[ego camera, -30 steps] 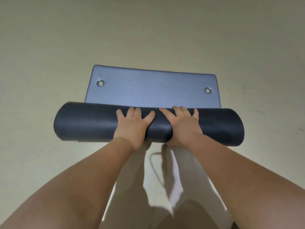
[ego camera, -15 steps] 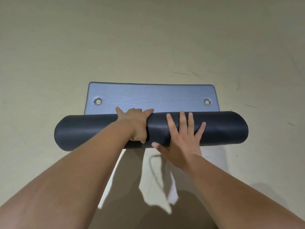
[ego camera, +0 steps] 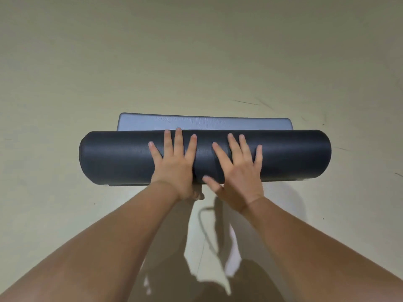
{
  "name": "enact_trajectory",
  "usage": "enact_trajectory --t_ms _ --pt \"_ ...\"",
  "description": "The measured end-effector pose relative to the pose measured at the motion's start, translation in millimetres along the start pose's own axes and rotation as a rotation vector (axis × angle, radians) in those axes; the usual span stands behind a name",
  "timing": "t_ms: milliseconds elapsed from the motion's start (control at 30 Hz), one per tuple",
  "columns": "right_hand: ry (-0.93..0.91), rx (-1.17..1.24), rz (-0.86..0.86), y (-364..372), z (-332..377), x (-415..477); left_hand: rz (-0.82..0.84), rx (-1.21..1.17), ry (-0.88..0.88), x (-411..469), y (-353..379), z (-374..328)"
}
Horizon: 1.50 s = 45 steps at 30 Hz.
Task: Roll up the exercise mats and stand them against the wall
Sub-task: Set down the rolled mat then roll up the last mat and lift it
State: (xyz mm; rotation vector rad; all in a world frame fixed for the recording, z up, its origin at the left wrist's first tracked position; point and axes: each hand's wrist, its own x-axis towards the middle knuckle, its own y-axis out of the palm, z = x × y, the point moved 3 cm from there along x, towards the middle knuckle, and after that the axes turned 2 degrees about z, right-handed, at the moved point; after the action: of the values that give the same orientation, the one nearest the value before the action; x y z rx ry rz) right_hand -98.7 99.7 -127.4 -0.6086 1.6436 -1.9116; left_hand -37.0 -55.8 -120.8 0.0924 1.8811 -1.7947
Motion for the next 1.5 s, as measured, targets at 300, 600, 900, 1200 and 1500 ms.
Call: enact_trajectory --t_ms 300,600,900,1200,1500 --pt "0.06 -0.109 0.372 -2 -20 86 -0.142 0.079 0.037 23 5 4" --pt "-0.065 -0.263 0.394 -10 -30 127 -0.082 0.092 0.021 92 -35 23" --pt "0.0 -0.081 0.505 -33 -3 113 0.101 0.149 0.303 94 -67 43" --pt "0.201 0.204 0.537 -21 54 37 -0.091 0.019 0.228 12 -44 87" --pt "0.512 0.938 0.652 -6 45 17 -0.099 -1.804 -0.309 -43 34 27"
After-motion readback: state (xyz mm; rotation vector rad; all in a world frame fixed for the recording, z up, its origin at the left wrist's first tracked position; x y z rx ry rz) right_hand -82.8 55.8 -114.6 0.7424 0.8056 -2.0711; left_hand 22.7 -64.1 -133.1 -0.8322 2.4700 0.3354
